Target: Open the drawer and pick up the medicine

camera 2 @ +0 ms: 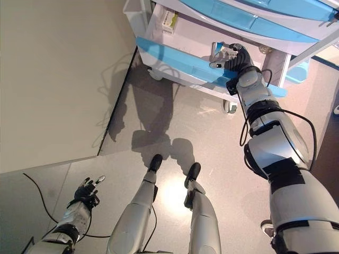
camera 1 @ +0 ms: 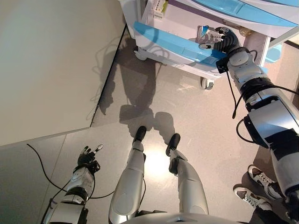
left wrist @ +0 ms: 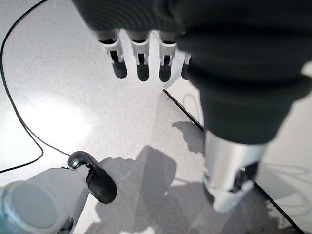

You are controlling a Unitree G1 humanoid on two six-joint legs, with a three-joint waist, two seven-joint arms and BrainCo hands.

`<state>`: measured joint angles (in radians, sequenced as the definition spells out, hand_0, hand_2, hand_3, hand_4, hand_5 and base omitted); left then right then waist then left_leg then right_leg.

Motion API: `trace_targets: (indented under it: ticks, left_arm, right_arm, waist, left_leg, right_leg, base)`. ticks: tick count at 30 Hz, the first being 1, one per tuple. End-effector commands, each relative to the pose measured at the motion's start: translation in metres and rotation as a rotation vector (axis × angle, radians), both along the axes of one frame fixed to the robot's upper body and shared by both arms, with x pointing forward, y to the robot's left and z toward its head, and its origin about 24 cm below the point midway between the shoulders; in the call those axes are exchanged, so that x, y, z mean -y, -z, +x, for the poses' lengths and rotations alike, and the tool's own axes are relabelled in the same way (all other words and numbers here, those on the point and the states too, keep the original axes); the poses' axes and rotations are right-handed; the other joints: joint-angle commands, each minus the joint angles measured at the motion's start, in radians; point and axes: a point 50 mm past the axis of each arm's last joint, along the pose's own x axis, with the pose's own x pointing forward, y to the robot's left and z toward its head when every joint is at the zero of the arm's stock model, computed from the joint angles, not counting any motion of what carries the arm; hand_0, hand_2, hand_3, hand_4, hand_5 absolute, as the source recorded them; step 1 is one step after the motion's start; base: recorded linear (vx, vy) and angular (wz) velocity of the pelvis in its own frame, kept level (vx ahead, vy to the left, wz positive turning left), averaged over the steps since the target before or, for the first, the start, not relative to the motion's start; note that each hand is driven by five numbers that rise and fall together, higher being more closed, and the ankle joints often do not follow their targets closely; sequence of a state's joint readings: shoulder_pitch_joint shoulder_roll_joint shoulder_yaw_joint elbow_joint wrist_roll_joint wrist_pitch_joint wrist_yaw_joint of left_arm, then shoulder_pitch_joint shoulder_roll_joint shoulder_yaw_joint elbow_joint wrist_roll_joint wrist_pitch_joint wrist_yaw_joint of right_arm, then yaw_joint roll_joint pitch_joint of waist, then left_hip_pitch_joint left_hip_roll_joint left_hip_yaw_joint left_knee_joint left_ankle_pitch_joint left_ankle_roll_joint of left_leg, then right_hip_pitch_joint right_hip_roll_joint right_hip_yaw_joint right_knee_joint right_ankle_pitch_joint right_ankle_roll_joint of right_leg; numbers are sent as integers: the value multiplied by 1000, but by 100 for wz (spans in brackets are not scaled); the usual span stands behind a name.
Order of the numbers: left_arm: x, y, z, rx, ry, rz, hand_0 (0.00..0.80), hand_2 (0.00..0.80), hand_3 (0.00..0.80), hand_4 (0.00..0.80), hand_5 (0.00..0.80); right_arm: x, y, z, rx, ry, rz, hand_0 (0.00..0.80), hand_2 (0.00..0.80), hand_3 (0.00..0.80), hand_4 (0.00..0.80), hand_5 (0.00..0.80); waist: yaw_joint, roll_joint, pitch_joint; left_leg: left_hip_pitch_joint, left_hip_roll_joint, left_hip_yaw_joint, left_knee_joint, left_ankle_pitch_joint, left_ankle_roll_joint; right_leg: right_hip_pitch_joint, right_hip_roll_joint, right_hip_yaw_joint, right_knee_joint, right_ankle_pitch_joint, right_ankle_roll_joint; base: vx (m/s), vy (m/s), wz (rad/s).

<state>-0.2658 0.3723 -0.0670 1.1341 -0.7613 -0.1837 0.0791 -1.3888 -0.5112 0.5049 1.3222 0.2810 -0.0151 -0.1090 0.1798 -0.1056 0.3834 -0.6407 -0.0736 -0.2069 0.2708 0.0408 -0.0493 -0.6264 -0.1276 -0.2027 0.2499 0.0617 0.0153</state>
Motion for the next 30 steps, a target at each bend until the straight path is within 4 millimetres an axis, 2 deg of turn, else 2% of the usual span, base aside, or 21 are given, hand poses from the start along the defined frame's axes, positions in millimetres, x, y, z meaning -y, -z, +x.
trace_targets:
  ticks: [1,3,4,5,6,11,12,14,15,16,17,18,19,20,21,23,24,25,27,28,30]
  left_arm:
    - [-9,-3,1,-7,-30,17,0,0,0,0,0]
    - [-10,-2,0,-11,-34,16,0,0,0,0,0]
    - [-11,-3,0,-11,-36,18,0,0,0,0,0]
    - [-11,-3,-1,-13,-38,19,0,0,0,0,0]
    - [-11,-3,0,-11,-37,20,0,0,0,0,0]
    - [-9,-4,2,-5,-35,20,0,0,0,0,0]
    - [-9,-3,2,-6,-36,20,0,0,0,0,0]
    - [-8,-3,1,-9,-32,23,0,0,0,0,0]
    - [-8,-2,0,-15,-32,25,0,0,0,0,0]
    - [-9,-2,-1,-16,-33,28,0,0,0,0,0]
    - [-9,-2,-1,-19,-34,29,0,0,0,0,0]
    - [-10,-2,-2,-21,-35,33,0,0,0,0,0]
    - [-10,-2,-2,-22,-35,32,0,0,0,0,0]
    - [-10,-2,-3,-22,-38,34,0,0,0,0,0]
    - [-11,-1,-4,-28,-44,37,0,0,0,0,0]
    - [-10,-1,-4,-26,-43,40,0,0,0,0,0]
    - [-10,-2,-4,-23,-41,46,0,0,0,0,0]
    - [-10,-2,-4,-22,-42,44,0,0,0,0,0]
    - [-7,-1,-3,-19,-36,50,0,0,0,0,0]
    - [-7,-1,-3,-19,-36,50,0,0,0,0,0]
    - [-7,-2,-3,-20,-31,58,0,0,0,0,0]
  right_arm:
    - [10,-22,-3,101,10,258,0,0,0,0,0]
    - [11,-23,-3,128,9,397,0,0,0,0,0]
    - [11,-24,-3,138,5,441,0,0,0,0,0]
    - [11,-26,-3,159,2,525,0,0,0,0,0]
    - [11,-26,-3,161,2,527,0,0,0,0,0]
    - [11,-34,-4,234,-28,772,0,0,0,0,0]
    - [11,-34,-4,233,-29,772,0,0,0,0,0]
    - [8,-38,-4,282,-66,939,0,0,0,0,0]
    - [8,-39,-4,283,-72,934,0,0,0,0,0]
    - [8,-41,-4,285,-73,938,0,0,0,0,0]
    - [8,-42,-4,283,-69,920,0,0,0,0,0]
    - [8,-45,-4,283,-64,904,0,0,0,0,0]
    - [8,-45,-4,282,-64,903,0,0,0,0,0]
    - [4,-51,-4,289,-69,870,0,0,0,0,0]
    - [2,-56,-5,293,-70,834,0,0,0,0,0]
    - [-3,-64,-5,292,-70,746,0,0,0,0,0]
    - [-7,-70,-5,284,-63,629,0,0,0,0,0]
    - [-7,-71,-5,285,-63,625,0,0,0,0,0]
    - [-13,-84,-7,263,-27,344,0,0,0,0,0]
    - [-13,-84,-7,264,-27,343,0,0,0,0,0]
    - [-14,-94,-9,234,27,80,0,0,0,0,0]
  waist:
    - [-5,29,39]
    - [-5,26,34]
    - [-2,31,39]
    - [-2,31,33]
    - [1,34,39]
    - [0,44,39]
    - [-2,41,33]
    - [-1,50,39]
    - [-2,47,32]
    - [0,49,37]
    - [-3,46,30]
    - [0,49,36]
    - [-2,46,30]
    - [0,49,36]
    - [-1,45,30]
    - [-1,46,31]
    - [1,44,30]
    - [-1,46,31]
    - [1,42,30]
    - [1,43,31]
    - [4,37,31]
  left_leg:
    - [21,-45,25,-78,49,49]
    - [32,-43,25,-76,19,47]
    - [19,-43,31,-73,44,50]
    - [30,-43,30,-71,15,49]
    - [17,-43,35,-69,41,51]
    - [11,-42,45,-53,30,52]
    - [23,-42,40,-55,5,50]
    - [9,-44,51,-38,21,52]
    - [18,-45,48,-34,-7,51]
    - [5,-46,56,-23,12,54]
    - [14,-47,54,-15,-19,53]
    - [1,-47,60,-7,2,57]
    - [12,-47,55,-7,-24,55]
    - [-2,-46,63,5,-3,58]
    - [10,-46,59,7,-31,57]
    - [9,-46,57,9,-31,56]
    - [9,-46,56,7,-29,56]
    - [9,-46,56,6,-29,56]
    - [8,-48,52,5,-25,55]
    - [8,-48,52,5,-25,55]
    - [6,-51,48,4,-21,53]
  right_leg:
    - [21,4,-20,119,-79,31]
    - [27,6,-11,123,-103,41]
    - [18,4,-20,119,-77,34]
    - [25,7,-9,126,-103,43]
    - [16,4,-18,122,-79,36]
    - [11,1,-16,135,-88,34]
    - [20,4,-5,138,-112,42]
    - [9,-1,-12,146,-90,35]
    - [15,1,-1,154,-113,43]
    - [6,-3,-9,155,-89,36]
    - [12,-1,2,163,-113,44]
    - [4,-4,-5,162,-90,37]
    - [12,-1,6,165,-113,44]
    - [3,-4,-1,165,-92,37]
    - [13,-2,10,171,-118,45]
    - [14,-2,11,170,-119,45]
    - [14,-2,11,171,-120,44]
    - [14,-2,11,171,-120,44]
    - [14,-3,10,174,-119,41]
    - [14,-3,10,174,-119,41]
    - [13,-4,8,173,-115,42]
  base:
    - [-5,11,-3]
    - [-4,11,-8]
    - [-6,19,-11]
    - [-104,39,-9]
    - [-7,13,-12]
    - [-2,10,-5]
    - [4,13,-3]
    - [3,26,-5]
    - [2,21,-6]
    - [101,-8,-6]
    - [-92,38,-7]
    - [102,-11,-8]
    - [-93,39,-10]
    - [107,-6,-8]
    - [6,17,-8]
    - [55,-13,-4]
    - [0,0,0]
    - [0,0,0]
    - [0,0,0]
    - [2,-21,4]
    - [5,-20,6]
